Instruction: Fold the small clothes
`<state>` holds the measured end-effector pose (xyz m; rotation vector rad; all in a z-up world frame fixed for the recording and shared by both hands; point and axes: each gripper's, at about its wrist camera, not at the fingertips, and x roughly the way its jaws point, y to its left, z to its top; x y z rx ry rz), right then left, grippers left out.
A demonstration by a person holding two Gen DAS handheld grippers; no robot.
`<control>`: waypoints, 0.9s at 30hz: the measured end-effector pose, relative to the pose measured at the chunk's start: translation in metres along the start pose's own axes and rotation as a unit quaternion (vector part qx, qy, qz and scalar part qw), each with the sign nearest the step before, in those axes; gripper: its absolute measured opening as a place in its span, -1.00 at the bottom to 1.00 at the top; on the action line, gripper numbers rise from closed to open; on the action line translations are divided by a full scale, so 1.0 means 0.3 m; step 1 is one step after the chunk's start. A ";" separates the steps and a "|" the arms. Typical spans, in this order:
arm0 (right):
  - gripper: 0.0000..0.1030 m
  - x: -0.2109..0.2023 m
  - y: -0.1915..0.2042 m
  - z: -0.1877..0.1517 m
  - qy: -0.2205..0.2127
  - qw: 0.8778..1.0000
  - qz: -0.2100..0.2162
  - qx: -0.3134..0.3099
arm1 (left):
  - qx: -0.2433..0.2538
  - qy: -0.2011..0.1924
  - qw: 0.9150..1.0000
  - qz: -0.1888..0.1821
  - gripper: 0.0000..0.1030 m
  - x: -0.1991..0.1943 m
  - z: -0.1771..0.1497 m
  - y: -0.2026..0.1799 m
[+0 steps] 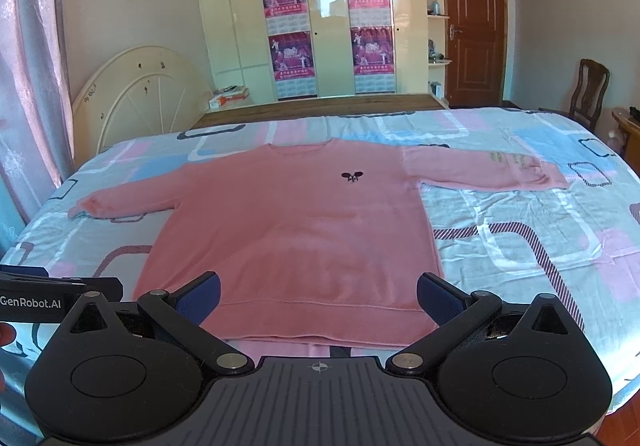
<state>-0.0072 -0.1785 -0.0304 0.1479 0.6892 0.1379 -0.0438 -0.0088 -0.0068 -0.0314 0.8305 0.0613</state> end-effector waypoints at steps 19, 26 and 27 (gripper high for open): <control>1.00 0.017 -0.009 0.012 0.004 1.000 -0.005 -0.001 | 0.002 -0.001 1.000 0.008 0.99 0.031 0.016 -0.005; 1.00 0.022 -0.009 0.016 0.004 1.000 -0.007 -0.003 | 0.001 -0.001 1.000 0.010 0.99 0.036 0.019 -0.005; 1.00 0.023 -0.009 0.016 0.004 1.000 -0.007 -0.003 | 0.001 0.000 1.000 0.010 0.99 0.040 0.022 -0.005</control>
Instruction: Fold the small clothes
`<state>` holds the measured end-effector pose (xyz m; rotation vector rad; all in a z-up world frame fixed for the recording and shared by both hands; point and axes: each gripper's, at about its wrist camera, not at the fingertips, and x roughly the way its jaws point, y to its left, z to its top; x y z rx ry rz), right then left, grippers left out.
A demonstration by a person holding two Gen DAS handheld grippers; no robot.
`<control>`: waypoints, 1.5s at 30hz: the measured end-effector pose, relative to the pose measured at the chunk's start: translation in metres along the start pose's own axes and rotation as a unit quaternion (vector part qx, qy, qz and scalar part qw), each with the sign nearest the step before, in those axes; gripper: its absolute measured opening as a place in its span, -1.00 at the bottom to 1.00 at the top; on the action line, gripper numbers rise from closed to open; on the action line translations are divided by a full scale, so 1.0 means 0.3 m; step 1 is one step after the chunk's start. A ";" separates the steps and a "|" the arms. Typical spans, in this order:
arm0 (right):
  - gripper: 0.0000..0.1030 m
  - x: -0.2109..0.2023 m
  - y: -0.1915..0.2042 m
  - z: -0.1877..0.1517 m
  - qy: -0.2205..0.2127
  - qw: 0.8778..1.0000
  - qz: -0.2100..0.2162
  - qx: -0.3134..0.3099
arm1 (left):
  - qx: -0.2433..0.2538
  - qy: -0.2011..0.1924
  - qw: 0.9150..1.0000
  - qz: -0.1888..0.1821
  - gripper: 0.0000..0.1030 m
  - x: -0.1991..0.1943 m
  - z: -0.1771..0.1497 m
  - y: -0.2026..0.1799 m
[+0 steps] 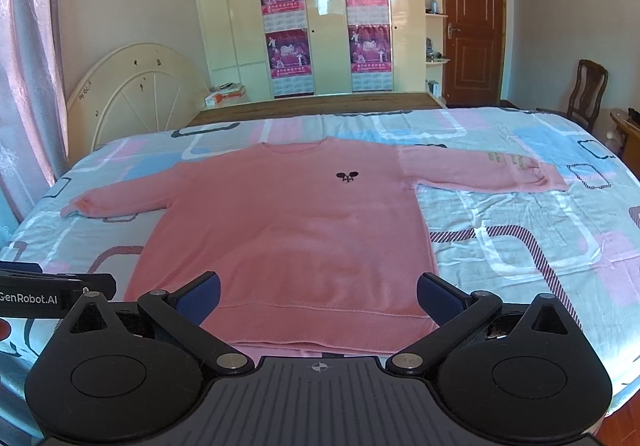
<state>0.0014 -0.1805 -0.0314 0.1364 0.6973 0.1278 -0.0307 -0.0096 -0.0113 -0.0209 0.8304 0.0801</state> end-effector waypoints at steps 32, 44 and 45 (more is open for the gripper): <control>1.00 0.201 -0.076 0.104 -0.003 0.999 -0.036 0.004 | 0.009 0.020 1.000 0.017 0.99 0.216 0.131 -0.005; 1.00 0.361 -0.176 0.197 0.012 0.999 -0.046 0.011 | 0.006 0.030 0.999 0.030 0.99 0.381 0.252 -0.043; 1.00 0.380 -0.190 0.208 0.014 0.999 -0.047 0.011 | 0.005 0.031 0.999 0.031 0.99 0.394 0.262 -0.047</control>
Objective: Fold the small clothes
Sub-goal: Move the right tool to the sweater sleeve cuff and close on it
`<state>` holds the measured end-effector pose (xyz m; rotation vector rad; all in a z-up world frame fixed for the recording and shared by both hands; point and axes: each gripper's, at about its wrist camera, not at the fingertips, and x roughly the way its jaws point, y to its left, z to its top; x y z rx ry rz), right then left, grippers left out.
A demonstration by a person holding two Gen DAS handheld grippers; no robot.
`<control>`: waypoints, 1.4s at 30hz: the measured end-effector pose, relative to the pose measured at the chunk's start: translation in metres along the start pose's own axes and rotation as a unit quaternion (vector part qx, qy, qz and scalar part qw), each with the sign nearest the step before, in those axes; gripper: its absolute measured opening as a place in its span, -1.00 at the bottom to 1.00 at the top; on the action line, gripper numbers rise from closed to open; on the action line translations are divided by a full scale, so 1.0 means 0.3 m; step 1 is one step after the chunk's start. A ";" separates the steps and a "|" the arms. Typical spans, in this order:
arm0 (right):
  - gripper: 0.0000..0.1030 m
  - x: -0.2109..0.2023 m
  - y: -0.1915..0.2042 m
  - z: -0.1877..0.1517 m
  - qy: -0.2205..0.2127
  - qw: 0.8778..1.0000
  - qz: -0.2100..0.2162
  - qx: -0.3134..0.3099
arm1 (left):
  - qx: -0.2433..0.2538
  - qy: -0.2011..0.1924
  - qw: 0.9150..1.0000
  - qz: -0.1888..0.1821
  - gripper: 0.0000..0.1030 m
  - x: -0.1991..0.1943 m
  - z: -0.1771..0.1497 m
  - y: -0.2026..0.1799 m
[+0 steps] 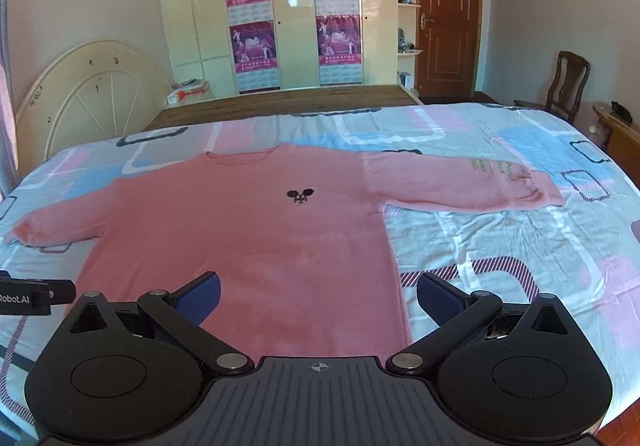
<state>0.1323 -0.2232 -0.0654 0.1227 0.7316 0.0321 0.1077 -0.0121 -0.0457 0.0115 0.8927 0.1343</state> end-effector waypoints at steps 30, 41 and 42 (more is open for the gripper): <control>1.00 0.619 -0.719 0.213 0.035 0.989 -0.108 0.093 | 0.002 0.007 1.000 0.004 0.99 0.554 0.309 -0.305; 0.85 0.777 -1.049 0.196 0.055 0.967 -0.166 0.183 | 0.033 0.007 0.999 0.003 0.92 0.696 0.354 -0.406; 0.69 0.789 -1.071 0.193 0.056 0.965 -0.166 0.194 | 0.038 0.010 0.999 0.006 0.91 0.707 0.357 -0.412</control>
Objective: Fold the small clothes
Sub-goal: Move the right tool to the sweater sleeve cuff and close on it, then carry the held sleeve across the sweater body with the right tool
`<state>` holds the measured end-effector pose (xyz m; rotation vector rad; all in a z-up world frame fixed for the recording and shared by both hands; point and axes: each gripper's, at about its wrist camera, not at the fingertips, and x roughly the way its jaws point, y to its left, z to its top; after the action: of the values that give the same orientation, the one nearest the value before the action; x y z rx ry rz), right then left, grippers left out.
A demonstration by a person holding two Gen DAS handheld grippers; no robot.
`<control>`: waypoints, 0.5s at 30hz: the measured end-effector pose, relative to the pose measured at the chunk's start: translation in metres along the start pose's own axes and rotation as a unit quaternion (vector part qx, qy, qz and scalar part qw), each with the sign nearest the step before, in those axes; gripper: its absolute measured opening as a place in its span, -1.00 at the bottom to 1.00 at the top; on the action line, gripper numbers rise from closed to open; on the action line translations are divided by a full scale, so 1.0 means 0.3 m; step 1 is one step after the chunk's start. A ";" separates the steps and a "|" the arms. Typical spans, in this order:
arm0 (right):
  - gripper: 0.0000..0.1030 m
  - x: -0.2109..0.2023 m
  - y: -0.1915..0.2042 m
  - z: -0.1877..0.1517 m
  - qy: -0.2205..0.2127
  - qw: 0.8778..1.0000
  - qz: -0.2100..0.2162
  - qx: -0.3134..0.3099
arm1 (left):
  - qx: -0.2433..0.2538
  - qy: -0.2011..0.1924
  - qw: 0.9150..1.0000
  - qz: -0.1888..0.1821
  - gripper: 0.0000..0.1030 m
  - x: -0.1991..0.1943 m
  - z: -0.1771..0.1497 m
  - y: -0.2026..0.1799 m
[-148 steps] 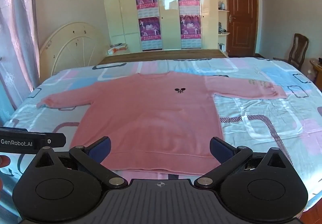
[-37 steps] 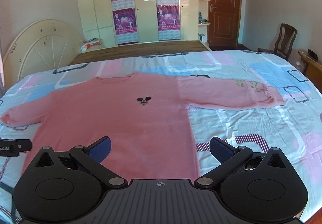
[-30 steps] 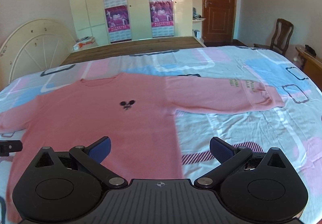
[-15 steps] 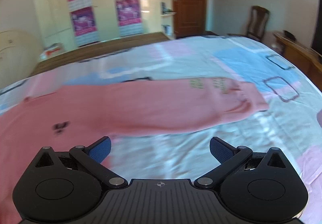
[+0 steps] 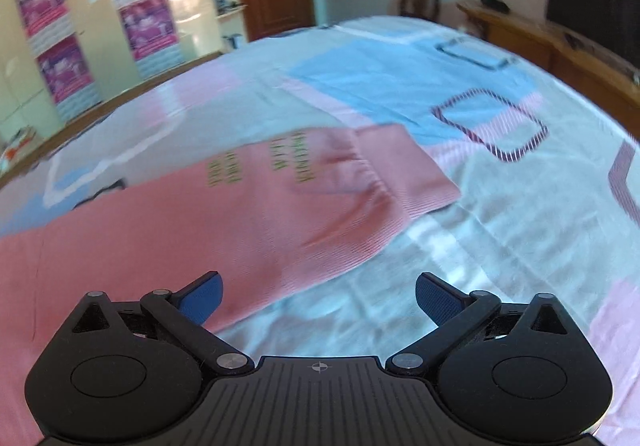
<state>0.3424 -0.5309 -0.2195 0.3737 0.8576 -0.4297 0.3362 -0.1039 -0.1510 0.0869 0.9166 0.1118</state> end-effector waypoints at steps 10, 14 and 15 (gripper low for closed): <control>0.03 0.096 -0.057 0.058 0.004 0.998 -0.009 0.055 | 0.011 0.015 1.000 0.001 0.79 0.090 0.038 0.000; -0.84 0.110 -0.051 0.083 -0.001 0.997 0.023 0.073 | 0.013 0.024 1.000 -0.008 0.59 0.110 0.042 0.013; -0.84 0.114 -0.047 0.090 -0.004 0.997 0.029 0.076 | 0.010 0.025 1.000 -0.011 0.53 0.114 0.043 0.018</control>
<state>0.3725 -0.5632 -0.2323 0.5357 0.8067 -0.4426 0.3666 -0.0943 -0.1695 0.0921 0.9688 0.0840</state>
